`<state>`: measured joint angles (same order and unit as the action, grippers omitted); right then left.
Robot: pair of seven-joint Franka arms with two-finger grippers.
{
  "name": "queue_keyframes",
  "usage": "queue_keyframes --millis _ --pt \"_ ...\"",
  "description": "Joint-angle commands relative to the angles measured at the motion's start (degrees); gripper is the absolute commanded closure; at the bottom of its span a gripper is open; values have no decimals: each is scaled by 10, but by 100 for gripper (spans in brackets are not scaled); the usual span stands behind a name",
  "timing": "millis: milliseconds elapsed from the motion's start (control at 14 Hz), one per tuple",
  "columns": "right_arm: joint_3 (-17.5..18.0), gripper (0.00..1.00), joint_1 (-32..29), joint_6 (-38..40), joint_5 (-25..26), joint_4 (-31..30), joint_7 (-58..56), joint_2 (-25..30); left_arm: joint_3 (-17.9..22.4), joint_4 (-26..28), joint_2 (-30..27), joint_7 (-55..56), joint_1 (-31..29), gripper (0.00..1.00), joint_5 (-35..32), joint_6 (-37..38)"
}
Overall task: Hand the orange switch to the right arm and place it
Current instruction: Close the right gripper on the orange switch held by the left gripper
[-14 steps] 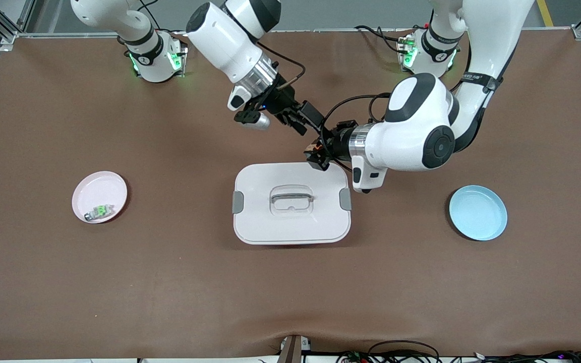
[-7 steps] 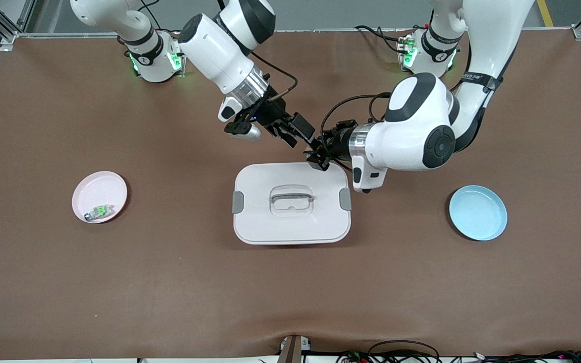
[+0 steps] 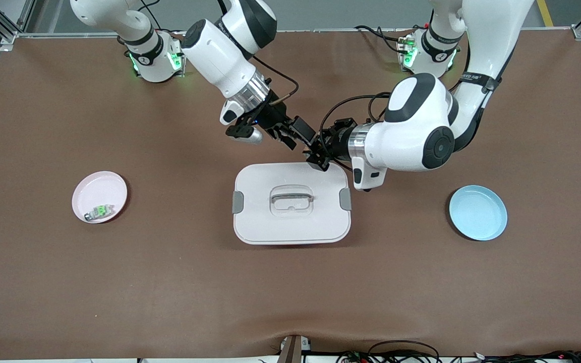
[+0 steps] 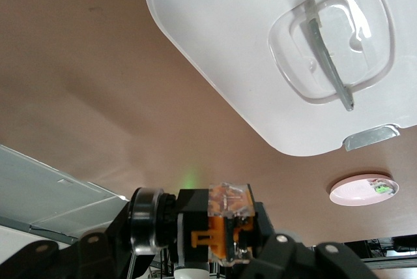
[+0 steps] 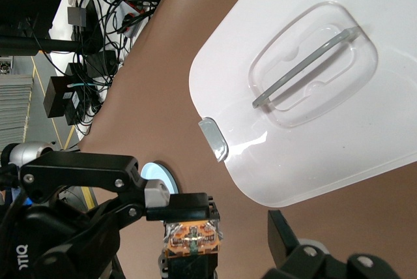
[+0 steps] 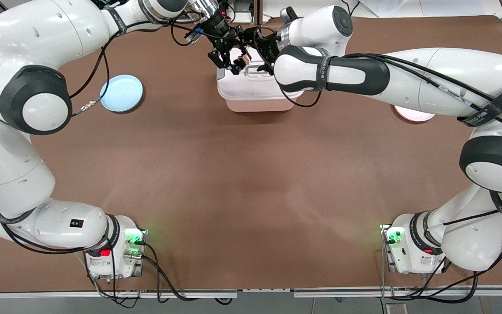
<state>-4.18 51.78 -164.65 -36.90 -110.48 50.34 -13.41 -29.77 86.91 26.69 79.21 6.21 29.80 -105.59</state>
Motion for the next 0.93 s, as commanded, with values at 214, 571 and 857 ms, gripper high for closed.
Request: queue_keyframes --millis 214,571,857 --pt "6 0 6 -1 0 10 -1 -20 -1 -9 -3 19 13 100 21 -20" --pt "9 0 10 1 -7 10 0 -23 0 -9 -1 19 12 100 21 -24" --pt "8 0 16 0 -8 11 11 -23 0 -12 -1 20 12 100 21 -27"
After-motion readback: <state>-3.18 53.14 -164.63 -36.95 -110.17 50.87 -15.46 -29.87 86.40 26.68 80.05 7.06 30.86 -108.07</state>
